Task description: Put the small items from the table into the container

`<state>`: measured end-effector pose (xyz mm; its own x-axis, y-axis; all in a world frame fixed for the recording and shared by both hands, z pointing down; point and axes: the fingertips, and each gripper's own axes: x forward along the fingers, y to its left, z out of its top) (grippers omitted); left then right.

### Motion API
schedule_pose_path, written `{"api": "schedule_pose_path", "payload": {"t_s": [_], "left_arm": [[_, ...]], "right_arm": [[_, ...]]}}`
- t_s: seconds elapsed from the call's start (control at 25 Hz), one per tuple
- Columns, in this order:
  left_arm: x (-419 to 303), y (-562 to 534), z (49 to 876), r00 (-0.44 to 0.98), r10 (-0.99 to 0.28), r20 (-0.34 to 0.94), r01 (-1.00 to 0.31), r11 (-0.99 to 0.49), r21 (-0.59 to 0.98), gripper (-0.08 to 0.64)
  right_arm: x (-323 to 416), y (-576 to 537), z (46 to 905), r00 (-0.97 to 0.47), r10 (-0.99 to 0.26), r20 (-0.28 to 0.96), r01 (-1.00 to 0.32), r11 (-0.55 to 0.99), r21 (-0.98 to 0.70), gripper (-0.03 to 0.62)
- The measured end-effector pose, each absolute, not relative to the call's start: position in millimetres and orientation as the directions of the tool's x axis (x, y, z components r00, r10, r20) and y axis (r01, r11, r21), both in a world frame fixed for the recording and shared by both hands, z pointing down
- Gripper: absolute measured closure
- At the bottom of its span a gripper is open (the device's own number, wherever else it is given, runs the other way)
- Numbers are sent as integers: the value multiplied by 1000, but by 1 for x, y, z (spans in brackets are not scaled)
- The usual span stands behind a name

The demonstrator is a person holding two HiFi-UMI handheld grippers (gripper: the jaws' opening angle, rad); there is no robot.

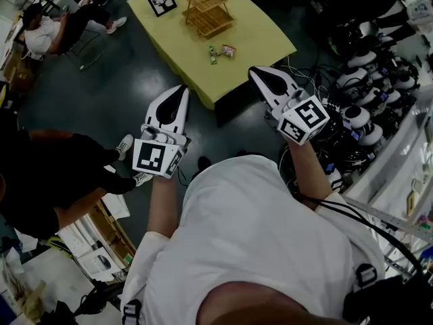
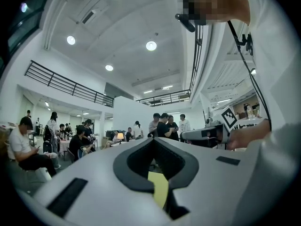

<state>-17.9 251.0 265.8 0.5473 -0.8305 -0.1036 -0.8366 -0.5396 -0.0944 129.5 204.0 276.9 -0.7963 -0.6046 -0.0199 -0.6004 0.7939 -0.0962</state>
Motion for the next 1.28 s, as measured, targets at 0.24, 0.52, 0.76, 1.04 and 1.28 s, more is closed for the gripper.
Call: {"api": "schedule_pose_path", "payload": {"t_s": [0.24, 0.52, 0.76, 1.04, 1.28], "left_arm": [[-1, 256, 271, 517, -850, -104, -856, -510, -85, 552], [30, 249, 287, 491, -867, -83, -871, -486, -75, 552], [54, 238, 295, 472, -879, -70, -881, -466, -81, 552], [49, 237, 300, 446, -893, -60, -894, -441, -82, 552], [39, 229, 299, 436, -898, -60, -899, -430, -86, 552]], "right_arm": [[147, 209, 280, -813, -582, -3, -581, 811, -63, 577], [184, 195, 298, -809, -586, 38, -587, 807, -61, 575], [206, 180, 304, -832, -553, 32, -554, 829, -72, 575], [202, 178, 312, -850, -526, 39, -527, 846, -81, 575], [195, 169, 313, -853, -519, 46, -521, 848, -93, 575]]}}
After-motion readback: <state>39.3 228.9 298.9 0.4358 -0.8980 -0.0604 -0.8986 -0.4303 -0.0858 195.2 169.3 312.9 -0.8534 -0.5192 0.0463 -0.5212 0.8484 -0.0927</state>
